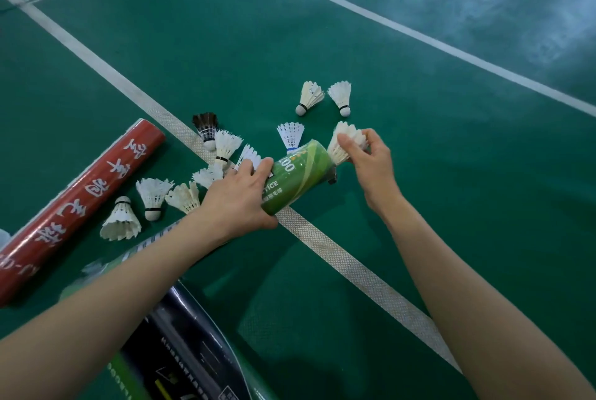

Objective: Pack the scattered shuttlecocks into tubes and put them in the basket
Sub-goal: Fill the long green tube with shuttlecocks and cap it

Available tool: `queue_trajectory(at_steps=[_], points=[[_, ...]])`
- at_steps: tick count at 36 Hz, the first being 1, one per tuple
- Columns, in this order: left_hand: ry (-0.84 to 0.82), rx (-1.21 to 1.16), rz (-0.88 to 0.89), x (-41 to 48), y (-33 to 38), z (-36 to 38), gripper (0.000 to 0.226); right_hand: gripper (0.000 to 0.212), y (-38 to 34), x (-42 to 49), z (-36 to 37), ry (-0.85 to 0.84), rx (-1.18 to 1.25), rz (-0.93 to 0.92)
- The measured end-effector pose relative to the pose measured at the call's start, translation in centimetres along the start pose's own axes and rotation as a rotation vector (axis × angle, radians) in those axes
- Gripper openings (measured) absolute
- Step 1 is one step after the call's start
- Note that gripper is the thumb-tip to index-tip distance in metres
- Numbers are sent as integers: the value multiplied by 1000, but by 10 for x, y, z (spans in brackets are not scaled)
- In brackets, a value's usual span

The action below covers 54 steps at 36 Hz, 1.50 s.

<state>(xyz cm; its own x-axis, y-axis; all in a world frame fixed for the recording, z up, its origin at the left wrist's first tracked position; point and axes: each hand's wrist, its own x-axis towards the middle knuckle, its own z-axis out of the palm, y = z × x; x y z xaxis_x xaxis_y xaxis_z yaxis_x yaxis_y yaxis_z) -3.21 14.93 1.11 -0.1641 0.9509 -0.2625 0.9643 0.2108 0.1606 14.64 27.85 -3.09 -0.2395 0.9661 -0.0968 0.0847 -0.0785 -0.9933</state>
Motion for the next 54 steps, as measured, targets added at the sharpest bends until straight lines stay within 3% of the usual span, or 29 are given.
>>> queue_trajectory(at_steps=[4,9,14,19,21,24,31,42,48,54], points=[[35,-21,16,0,2,-3,94,22,-3,-12,15,-85,-44,-12],[48,-30,2,4,-3,-2,93,40,-7,-20,24,-109,59,4],[127,-41,-13,17,-10,-2,89,66,1,-19,40,-244,27,30],[26,2,-80,45,-18,0,90,54,15,16,47,-324,66,134],[0,3,-108,63,-21,-2,90,43,23,39,47,-206,-20,154],[-14,-22,-160,91,-27,-8,91,35,32,79,40,-84,-344,80],[-70,-36,-165,132,-40,-7,94,63,52,153,26,-97,-771,168],[-71,-131,-156,140,-47,-5,93,76,61,203,43,-162,-982,381],[-35,-123,-161,136,-42,-5,92,56,58,194,38,-93,-980,310],[-13,-65,-142,119,-34,0,90,21,55,127,20,-35,-904,41]])
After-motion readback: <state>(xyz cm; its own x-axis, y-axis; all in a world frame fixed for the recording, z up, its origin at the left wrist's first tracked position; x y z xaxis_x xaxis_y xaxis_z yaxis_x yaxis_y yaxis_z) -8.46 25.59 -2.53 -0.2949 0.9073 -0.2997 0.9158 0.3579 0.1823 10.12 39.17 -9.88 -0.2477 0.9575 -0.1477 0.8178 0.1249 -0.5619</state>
